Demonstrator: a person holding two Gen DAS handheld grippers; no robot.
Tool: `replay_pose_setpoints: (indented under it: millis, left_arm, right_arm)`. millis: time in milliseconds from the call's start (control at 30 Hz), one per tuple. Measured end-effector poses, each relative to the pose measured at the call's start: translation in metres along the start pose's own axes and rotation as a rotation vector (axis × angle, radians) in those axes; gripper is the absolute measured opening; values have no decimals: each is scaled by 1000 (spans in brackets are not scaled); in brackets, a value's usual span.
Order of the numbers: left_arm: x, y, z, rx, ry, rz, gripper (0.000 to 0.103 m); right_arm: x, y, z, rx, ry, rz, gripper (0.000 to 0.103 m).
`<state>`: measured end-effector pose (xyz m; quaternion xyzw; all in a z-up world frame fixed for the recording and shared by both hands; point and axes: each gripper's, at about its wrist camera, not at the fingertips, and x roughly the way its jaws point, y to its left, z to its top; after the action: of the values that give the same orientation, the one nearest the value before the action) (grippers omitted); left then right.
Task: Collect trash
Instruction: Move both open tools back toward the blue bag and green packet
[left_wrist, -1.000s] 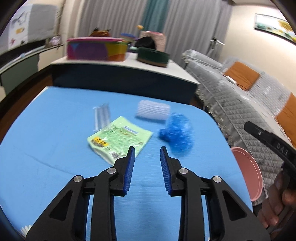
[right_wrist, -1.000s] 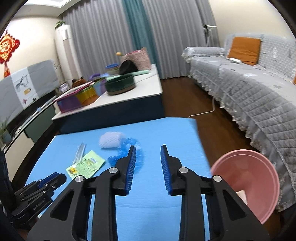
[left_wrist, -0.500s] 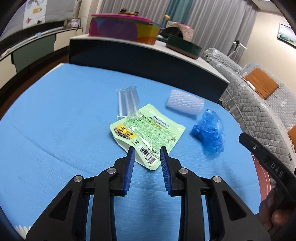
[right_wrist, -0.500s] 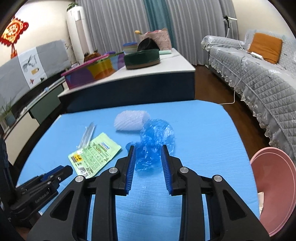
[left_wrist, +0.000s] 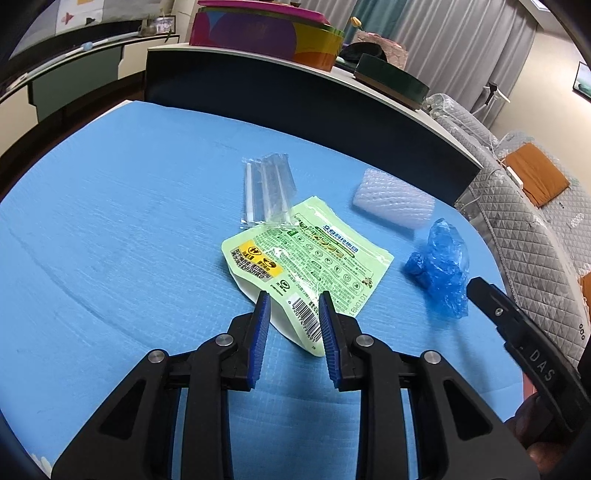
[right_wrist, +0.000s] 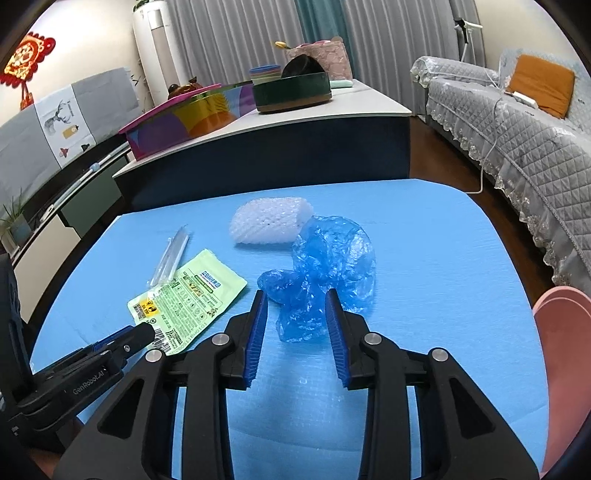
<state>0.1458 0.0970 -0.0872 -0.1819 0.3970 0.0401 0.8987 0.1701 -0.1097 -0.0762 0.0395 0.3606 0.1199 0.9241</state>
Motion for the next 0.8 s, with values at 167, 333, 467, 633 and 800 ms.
replay_pose_setpoints:
  millis: [167,333,467,633,800]
  left_arm:
    - [6,-1,1,-3,14,4,22]
    - [9,-1,1,-20,23,11,20]
    - [11,-4,3,-21,23,9,20]
    - [12,-5,4,-27,22,16,12]
    - [7,-6,5,-31,10,14,6]
  right_arm:
    - [10,0,-1,-6,20,-8,35]
    - [18,-1,-4,-4,40,-21,33]
    - [21,-3,-6,-4,52,-29,20]
    - [18,-4,-7,-12,51,-34,3]
    - [10,-5,-7,-19,33,-40,2]
